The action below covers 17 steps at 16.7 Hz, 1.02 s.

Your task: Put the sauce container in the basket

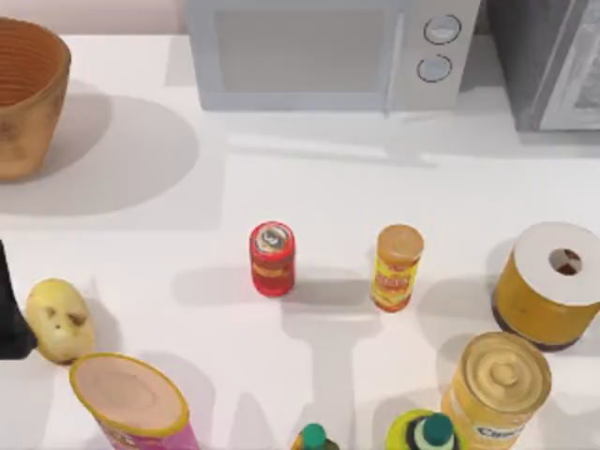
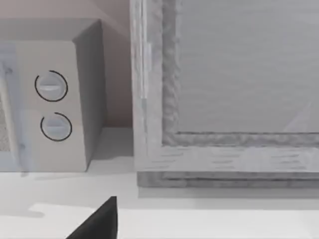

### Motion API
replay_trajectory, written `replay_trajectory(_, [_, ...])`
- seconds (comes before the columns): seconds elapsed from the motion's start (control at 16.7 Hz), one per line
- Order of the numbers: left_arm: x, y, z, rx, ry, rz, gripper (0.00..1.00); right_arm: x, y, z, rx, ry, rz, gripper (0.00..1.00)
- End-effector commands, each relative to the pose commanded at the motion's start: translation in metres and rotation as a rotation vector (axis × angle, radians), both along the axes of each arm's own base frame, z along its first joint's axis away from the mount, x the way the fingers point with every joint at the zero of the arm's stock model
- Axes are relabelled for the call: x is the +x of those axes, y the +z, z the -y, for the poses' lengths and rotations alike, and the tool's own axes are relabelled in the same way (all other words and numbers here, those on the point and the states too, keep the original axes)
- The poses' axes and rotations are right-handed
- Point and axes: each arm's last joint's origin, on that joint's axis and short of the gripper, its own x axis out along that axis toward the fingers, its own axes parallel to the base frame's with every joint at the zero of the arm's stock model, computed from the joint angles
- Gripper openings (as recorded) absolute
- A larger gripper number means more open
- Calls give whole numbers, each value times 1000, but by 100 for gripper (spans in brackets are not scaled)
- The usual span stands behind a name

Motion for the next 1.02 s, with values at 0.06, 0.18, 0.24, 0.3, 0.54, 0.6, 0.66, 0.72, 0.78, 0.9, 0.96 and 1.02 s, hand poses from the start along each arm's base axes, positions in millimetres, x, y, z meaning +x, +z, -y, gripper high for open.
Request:
replay_trajectory(0.06, [0,0,0,0,0,0,100,0,0,0,0,0,0,100])
replay_trajectory(0.18, [0,1,0,7,-6,-3,100,0,0,0,0,0,0,100])
replay_trajectory(0.24, [1,2,1,21,-20,-10,100,0,0,0,0,0,0,100])
replay_trajectory(0.3, [2,5,2,40,-40,-19,100,0,0,0,0,0,0,100])
replay_trajectory(0.54, [15,19,8,145,-186,-78,100,0,0,0,0,0,0,100])
replay_trajectory(0.6, [20,24,10,171,-237,-96,100,0,0,0,0,0,0,100])
replay_trajectory(0.66, [27,28,12,195,-293,-114,100,0,0,0,0,0,0,100])
replay_trajectory(0.72, [35,31,14,216,-353,-132,100,0,0,0,0,0,0,100])
replay_trajectory(0.78, [44,34,16,233,-416,-149,100,0,0,0,0,0,0,100])
replay_trajectory(0.9, [64,37,21,257,-549,-178,100,0,0,0,0,0,0,100])
replay_trajectory(0.96, [75,37,23,264,-616,-189,100,0,0,0,0,0,0,100])
replay_trajectory(1.02, [87,36,25,268,-682,-197,100,0,0,0,0,0,0,100])
